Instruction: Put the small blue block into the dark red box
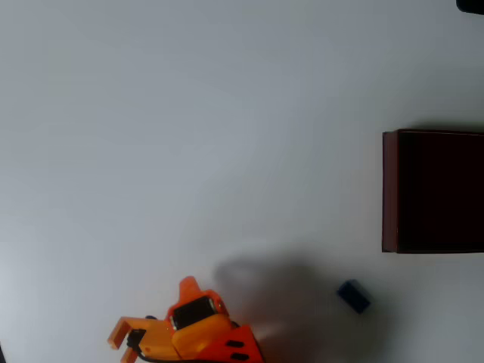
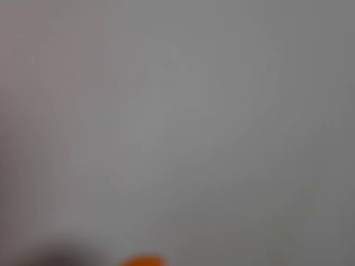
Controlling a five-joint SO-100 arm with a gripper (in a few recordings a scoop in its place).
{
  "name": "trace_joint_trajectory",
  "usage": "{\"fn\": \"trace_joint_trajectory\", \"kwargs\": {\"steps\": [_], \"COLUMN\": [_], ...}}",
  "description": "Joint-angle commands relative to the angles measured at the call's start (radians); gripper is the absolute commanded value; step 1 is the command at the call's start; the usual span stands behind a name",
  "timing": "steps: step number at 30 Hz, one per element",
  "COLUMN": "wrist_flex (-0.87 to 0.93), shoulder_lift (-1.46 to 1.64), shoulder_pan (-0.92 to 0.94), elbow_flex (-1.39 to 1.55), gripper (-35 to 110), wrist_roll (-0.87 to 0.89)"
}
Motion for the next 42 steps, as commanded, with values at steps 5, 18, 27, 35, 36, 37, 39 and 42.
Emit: {"fn": "trace_joint_trajectory", "kwargs": {"steps": [5, 18, 27, 35, 36, 37, 39, 42], "wrist_flex": [0.018, -0.051, 0.109, 0.193, 0.202, 0.201, 0.183, 0.126], "shoulder_lift": [0.006, 0.006, -0.31, -0.675, -0.71, -0.738, -0.775, -0.798], "shoulder_pan": [-0.006, 0.097, 0.462, 0.727, 0.761, 0.79, 0.851, 0.922], "elbow_flex": [-0.012, -0.025, -0.523, -0.752, -0.755, -0.752, -0.726, -0.667], "gripper": [0, 0, 7, 16, 18, 19, 19, 21], "wrist_roll": [0.025, 0.305, 0.38, 0.426, 0.428, 0.419, 0.413, 0.39]}}
